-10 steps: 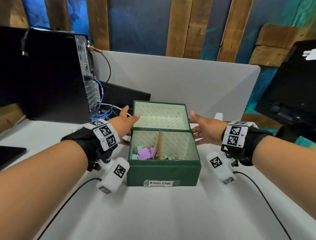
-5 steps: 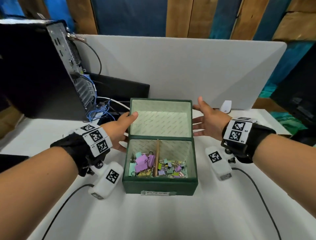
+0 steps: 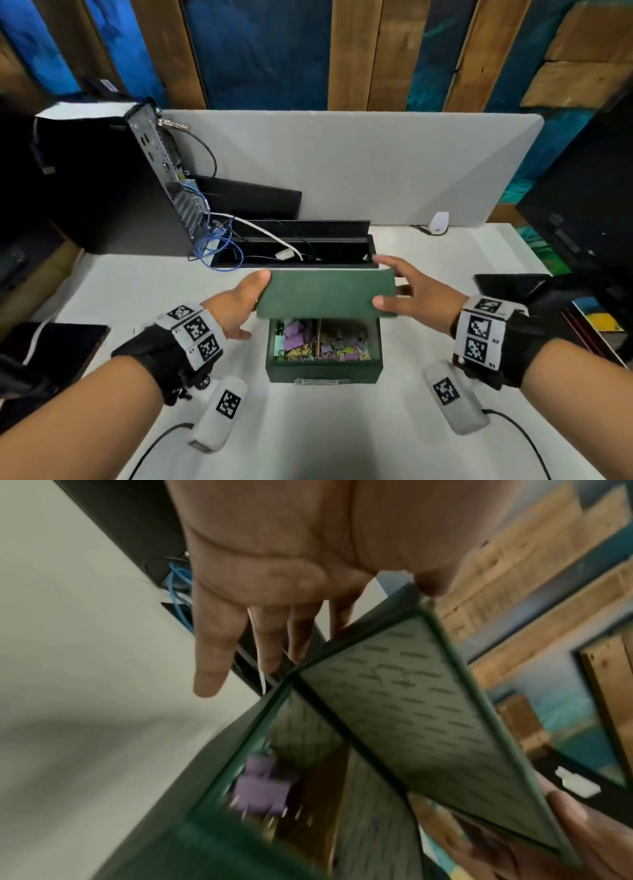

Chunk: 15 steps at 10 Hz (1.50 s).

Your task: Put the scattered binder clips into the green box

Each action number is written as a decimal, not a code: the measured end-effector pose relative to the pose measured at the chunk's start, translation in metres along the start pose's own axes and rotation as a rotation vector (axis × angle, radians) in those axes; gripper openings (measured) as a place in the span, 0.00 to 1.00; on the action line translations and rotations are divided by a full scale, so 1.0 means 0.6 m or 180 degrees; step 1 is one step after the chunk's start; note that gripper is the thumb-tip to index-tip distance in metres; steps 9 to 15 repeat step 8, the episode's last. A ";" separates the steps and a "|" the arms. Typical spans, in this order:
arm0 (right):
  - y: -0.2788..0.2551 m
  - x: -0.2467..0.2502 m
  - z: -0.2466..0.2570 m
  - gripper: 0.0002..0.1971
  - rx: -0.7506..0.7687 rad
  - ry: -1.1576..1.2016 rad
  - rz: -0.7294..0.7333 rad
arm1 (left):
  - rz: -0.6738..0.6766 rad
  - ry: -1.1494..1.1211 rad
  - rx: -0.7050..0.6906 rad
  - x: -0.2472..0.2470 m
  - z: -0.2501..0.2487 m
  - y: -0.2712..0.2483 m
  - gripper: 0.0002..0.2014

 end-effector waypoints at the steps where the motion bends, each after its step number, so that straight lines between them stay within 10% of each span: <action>1: -0.025 -0.030 -0.032 0.39 0.0013 -0.0521 0.0215 | 0.0364 0.0671 -0.0366 -0.030 0.018 -0.014 0.28; 15: 0.020 -0.044 -0.058 0.34 -0.0230 -0.0371 0.0151 | 0.0674 0.0796 -0.0417 -0.038 0.049 0.010 0.34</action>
Point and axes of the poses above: each hand's wrist, its own y-axis towards the middle knuckle, its own x-axis out of the back of the hand, z = x × y, the point moved 9 cm from there along y, towards the middle knuckle, and after that the axes turned 12 degrees about -z, right-handed, at the moved point
